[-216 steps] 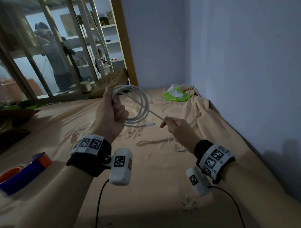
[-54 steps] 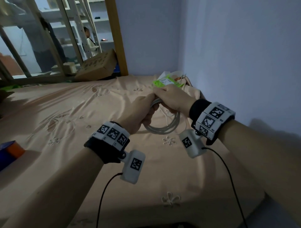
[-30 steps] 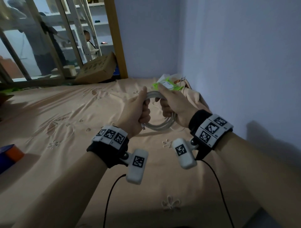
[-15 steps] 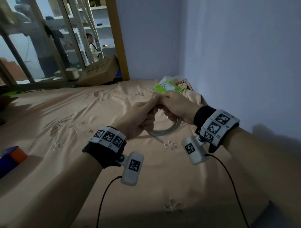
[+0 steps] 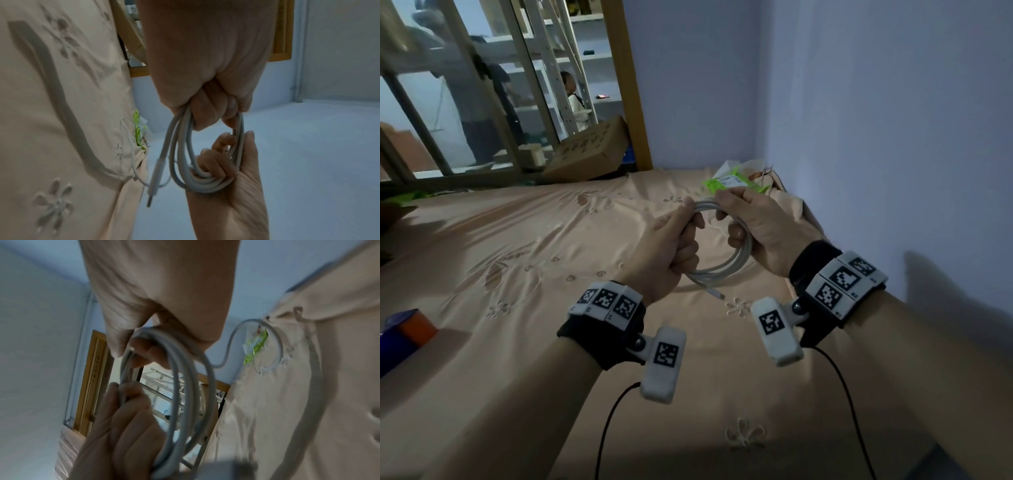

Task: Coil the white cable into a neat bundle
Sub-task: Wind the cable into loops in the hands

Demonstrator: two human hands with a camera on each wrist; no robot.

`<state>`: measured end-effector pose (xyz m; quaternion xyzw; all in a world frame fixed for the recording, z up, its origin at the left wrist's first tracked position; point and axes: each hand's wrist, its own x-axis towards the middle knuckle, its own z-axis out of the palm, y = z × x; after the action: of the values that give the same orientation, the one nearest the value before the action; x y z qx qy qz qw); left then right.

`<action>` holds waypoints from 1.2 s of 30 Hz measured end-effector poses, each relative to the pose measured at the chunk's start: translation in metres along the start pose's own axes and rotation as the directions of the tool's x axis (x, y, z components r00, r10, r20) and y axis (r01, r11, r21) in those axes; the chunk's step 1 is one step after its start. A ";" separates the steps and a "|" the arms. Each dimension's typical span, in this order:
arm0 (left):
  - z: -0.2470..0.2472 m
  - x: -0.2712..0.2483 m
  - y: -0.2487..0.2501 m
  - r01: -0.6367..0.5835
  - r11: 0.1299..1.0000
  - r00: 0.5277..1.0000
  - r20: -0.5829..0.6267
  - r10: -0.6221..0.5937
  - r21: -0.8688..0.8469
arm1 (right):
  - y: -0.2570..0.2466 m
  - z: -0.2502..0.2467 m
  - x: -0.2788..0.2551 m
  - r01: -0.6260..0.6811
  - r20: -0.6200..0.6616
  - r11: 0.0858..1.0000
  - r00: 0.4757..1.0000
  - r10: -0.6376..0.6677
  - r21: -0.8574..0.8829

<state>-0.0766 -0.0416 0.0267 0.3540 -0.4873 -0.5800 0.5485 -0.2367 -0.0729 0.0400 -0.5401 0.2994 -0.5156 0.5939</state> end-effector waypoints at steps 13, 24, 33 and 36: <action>0.006 0.007 0.011 0.037 0.999 0.995 0.092 -0.039 0.031 | -0.010 0.001 0.008 0.041 0.045 0.987 0.998 -0.034 -0.158; 0.009 0.008 -0.005 -0.068 0.992 0.997 0.033 0.072 -0.110 | -0.002 -0.003 0.004 0.034 -0.104 0.990 0.994 -0.019 0.136; 0.012 0.012 0.009 0.012 0.989 0.997 0.074 -0.023 0.147 | -0.008 -0.003 0.009 0.042 0.082 0.972 0.996 -0.024 -0.229; 0.013 0.011 0.004 -0.034 0.999 0.999 0.013 0.034 0.015 | -0.004 -0.002 0.008 0.031 0.046 0.997 0.999 -0.027 -0.067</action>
<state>-0.0890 -0.0497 0.0355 0.3459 -0.5013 -0.5690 0.5524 -0.2376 -0.0808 0.0449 -0.5757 0.2954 -0.5014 0.5743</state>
